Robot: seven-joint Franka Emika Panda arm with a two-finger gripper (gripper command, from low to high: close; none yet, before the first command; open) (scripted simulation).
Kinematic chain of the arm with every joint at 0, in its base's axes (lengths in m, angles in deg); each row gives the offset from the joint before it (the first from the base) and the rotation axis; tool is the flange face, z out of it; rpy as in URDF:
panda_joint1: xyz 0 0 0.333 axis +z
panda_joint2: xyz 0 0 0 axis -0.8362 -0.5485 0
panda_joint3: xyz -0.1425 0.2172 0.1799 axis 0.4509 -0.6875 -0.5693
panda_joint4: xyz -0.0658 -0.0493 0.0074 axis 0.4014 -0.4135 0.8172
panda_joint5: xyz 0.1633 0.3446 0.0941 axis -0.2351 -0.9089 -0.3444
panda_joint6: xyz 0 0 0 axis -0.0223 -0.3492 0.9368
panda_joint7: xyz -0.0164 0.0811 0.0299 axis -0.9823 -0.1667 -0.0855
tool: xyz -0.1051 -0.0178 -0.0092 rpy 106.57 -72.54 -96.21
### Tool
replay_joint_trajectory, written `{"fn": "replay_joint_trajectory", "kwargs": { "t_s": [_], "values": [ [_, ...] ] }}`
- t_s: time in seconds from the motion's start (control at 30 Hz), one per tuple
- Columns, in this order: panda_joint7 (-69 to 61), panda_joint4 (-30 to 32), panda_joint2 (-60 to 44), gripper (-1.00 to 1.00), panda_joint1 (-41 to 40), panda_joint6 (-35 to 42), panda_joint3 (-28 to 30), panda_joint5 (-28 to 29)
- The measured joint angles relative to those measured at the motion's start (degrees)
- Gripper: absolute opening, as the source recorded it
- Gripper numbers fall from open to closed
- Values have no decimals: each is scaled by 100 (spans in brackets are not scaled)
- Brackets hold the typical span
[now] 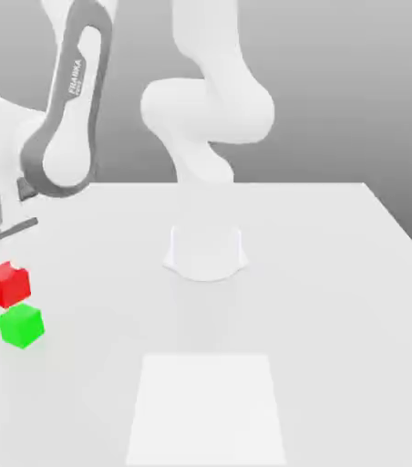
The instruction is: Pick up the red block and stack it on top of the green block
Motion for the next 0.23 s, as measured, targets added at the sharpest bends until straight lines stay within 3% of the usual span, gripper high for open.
{"fn": "replay_joint_trajectory", "kwargs": {
  "t_s": [0.2,0.23],
  "values": [
    [-483,-18,-480,-100,-153,-247,-319,-663],
    [-546,-21,-554,100,-184,-284,-375,-747]
  ]
}}
